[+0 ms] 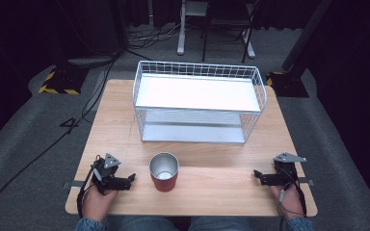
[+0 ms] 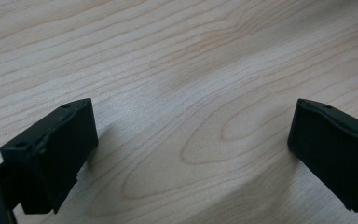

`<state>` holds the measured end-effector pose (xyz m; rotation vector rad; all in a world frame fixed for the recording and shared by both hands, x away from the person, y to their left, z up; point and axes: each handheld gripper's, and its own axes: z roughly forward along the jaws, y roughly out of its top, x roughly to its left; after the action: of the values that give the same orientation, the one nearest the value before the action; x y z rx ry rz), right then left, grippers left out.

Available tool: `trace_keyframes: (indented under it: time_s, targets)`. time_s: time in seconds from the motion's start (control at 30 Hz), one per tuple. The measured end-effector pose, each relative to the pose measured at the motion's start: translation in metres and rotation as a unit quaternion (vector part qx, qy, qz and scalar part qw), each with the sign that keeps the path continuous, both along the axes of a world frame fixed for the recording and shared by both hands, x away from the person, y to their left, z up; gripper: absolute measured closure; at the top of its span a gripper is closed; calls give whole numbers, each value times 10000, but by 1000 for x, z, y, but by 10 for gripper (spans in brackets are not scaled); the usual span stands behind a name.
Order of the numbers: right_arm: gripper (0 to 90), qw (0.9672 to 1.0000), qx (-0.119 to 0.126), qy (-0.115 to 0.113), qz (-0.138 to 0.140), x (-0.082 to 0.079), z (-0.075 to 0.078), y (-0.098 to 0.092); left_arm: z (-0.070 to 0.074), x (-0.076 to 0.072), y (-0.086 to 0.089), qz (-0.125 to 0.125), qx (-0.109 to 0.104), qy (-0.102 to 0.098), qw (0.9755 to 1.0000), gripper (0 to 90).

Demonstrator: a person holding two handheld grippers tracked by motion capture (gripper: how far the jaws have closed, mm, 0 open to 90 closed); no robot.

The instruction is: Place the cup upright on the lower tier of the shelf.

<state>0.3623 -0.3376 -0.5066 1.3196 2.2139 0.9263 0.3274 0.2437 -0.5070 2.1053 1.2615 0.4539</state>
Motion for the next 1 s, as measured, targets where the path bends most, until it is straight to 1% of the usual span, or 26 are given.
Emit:
trace_keyframes:
  time_s: [0.23, 0.57, 0.63, 0.7, 0.73, 0.77, 0.8, 0.83, 0.87, 0.93, 1.0]
  targets:
    - [18, 10000, -3, -31, 87, 0, 0, 1, 0, 0, 0, 41, 3, -1, 10000, 24]
    - [43, 9999, 7, -78, 89, 0, 0, 1, 1, -2, 1, 94, 16, -2, 10000, 29]
    - [44, 9999, 3, -87, 84, 0, 0, 2, 1, -3, 1, 122, -3, -12, 9999, 43]
    - [44, 9999, 10, -79, 74, 0, 0, 2, 1, -4, 1, 144, -19, -5, 9999, 39]
    - [44, 9999, 9, -71, 82, 0, 0, 2, 1, -5, 1, 182, -63, 23, 9998, 16]
    - [44, 9999, 9, -71, 82, 0, 0, 2, 1, -5, 1, 182, -63, 23, 9998, 0]
    - [44, 9999, 8, -72, 82, 0, 1, 2, 2, -7, 2, 215, -162, 24, 9996, 0]
    - [44, 9999, 10, -78, 76, 0, 0, 2, 4, -11, 3, 250, -243, -92, 9994, 0]
    - [44, 9999, 11, -81, 77, 0, 0, 2, 6, -13, 5, 224, -284, -181, 9992, 0]
    - [44, 9999, 10, -80, 76, 0, 0, 2, 11, -17, 6, 217, -391, -314, 9985, 0]
    - [44, 9999, 11, -80, 76, 0, 0, 2, 15, -22, 4, 189, -437, -422, 9980, 0]
